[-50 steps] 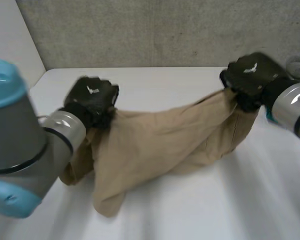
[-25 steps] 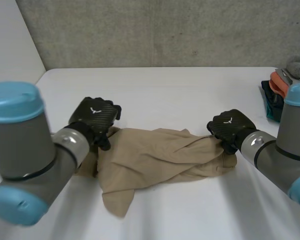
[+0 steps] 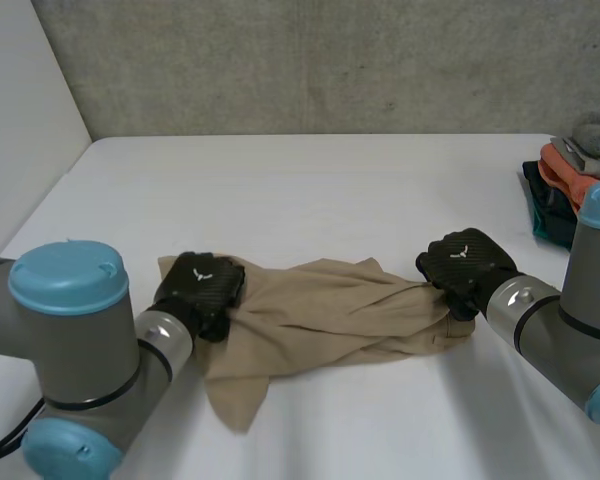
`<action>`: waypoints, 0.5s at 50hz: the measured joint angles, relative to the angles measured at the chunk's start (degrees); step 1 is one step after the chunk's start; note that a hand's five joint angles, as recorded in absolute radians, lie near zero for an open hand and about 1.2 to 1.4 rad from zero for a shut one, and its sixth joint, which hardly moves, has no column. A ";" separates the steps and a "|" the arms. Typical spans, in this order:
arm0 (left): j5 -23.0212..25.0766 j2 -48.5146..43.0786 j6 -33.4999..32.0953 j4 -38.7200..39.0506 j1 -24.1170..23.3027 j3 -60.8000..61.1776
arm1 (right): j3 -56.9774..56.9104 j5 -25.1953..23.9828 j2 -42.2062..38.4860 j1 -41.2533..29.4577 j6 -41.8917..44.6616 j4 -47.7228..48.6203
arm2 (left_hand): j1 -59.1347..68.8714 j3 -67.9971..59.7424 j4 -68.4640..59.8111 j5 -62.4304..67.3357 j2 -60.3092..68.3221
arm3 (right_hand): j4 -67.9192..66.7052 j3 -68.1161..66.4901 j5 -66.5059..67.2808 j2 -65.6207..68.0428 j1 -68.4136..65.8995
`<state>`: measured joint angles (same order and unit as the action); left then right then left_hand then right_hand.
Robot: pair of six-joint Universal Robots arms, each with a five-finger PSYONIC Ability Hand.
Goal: Fold the laundry.
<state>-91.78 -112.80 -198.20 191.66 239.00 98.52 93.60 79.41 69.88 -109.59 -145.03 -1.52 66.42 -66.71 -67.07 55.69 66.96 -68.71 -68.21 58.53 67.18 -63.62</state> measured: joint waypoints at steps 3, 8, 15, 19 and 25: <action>-0.26 0.19 -0.09 1.48 -0.09 -0.60 | 0.31 0.15 0.71 0.03 0.10 0.09 | 0.00 -1.18 -1.41 0.10 1.42 | 0.00 0.00 0.00 0.00 0.00; -0.44 7.58 -0.34 1.09 -0.50 -0.58 | 0.16 0.42 4.52 0.12 0.88 -0.62 | 0.00 -1.18 -1.41 0.10 1.46 | 0.00 0.00 0.00 0.00 0.00; -0.26 25.06 -0.88 -7.03 -0.78 -2.62 | -3.86 0.43 16.37 0.32 5.76 -6.99 | 0.00 -1.42 -1.43 0.10 1.52 | -0.01 0.00 0.00 0.00 0.00; 0.03 32.07 -1.06 -15.41 -0.71 -8.36 | -9.44 0.41 22.58 0.83 8.73 -13.20 | 0.00 -1.43 -1.43 0.10 1.57 | -0.02 0.00 0.01 0.00 0.00; 0.33 33.14 -1.18 -23.88 -0.63 -16.11 | -16.13 0.08 24.92 1.26 10.61 -21.55 | 0.00 -1.43 -1.45 0.10 1.57 | -0.02 0.00 0.00 0.00 0.00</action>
<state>-91.45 -79.67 -199.38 167.78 238.37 82.42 77.47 79.49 94.80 -108.33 -134.42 -23.07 66.42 -68.14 -68.52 55.79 68.53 -68.74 -68.22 58.54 67.18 -63.63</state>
